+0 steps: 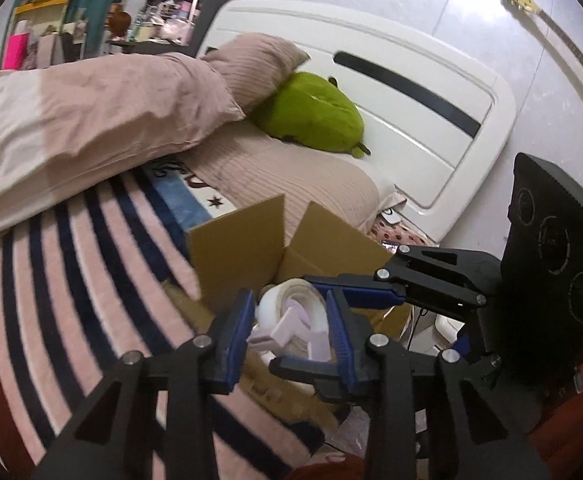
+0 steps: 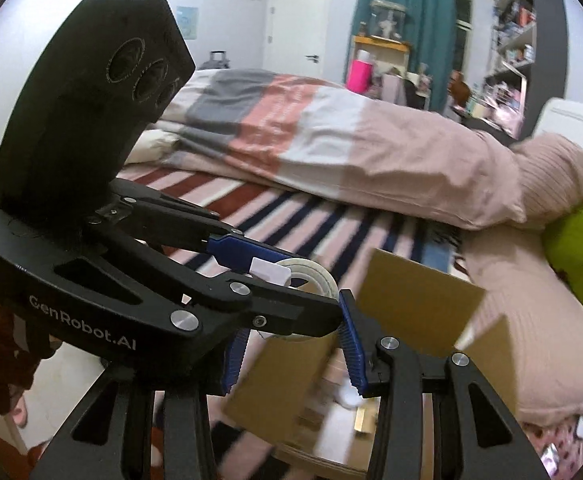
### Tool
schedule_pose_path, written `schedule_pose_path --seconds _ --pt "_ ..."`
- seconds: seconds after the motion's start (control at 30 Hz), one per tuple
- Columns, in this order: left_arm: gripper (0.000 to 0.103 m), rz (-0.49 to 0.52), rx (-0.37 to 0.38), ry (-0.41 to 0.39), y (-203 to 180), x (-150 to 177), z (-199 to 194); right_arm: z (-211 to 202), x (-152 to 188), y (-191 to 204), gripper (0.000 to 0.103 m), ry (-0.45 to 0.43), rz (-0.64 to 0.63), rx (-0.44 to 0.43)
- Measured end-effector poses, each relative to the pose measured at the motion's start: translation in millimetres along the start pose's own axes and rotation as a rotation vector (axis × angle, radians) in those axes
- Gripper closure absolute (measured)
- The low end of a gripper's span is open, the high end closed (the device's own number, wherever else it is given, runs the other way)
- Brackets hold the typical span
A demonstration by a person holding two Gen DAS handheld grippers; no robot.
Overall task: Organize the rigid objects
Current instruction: 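Carry the tape roll into the box and open the right gripper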
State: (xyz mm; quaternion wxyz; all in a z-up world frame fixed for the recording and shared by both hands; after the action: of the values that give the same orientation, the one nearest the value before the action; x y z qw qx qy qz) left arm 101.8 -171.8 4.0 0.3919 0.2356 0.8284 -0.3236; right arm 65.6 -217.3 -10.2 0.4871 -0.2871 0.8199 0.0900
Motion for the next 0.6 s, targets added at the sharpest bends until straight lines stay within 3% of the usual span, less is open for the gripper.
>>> schedule_pose_path --seconds 0.2,0.27,0.3,0.33,0.37,0.5,0.6 --pt "0.068 0.012 -0.027 0.048 -10 -8 33 1 11 -38 0.065 0.078 0.058 0.033" --pt "0.047 0.016 -0.061 0.046 -9 -10 35 3 17 -46 0.062 0.111 0.071 0.053" --pt "0.041 0.020 -0.079 0.037 -8 -10 33 6 19 -49 0.054 0.117 0.069 0.057" --pt "0.033 0.026 -0.101 0.026 -8 -11 32 5 20 -51 0.044 0.116 0.067 0.063" --pt "0.029 0.039 -0.136 0.011 -7 -12 28 4 20 -53 0.040 0.108 0.065 0.067" --pt "0.027 0.041 -0.245 -0.021 -2 -12 14 2 21 -53 0.036 0.086 0.074 0.041" --pt "0.026 0.033 -0.372 -0.073 4 -11 -6 -4 17 -50 0.025 0.041 0.080 0.012"
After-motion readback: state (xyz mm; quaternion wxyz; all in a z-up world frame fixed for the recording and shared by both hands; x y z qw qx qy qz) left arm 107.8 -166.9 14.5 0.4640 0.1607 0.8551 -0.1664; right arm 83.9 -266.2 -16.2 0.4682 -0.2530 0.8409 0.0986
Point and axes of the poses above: each gripper's, at about its wrist camera, not at the fingertips, and z roughly the way its jaws point, y to its left, x to its underside, the point moved 5 cm from there along z, roughly the way its jaws point, and after that the axes turned 9 degrees about -y, right-handed, at the moved point
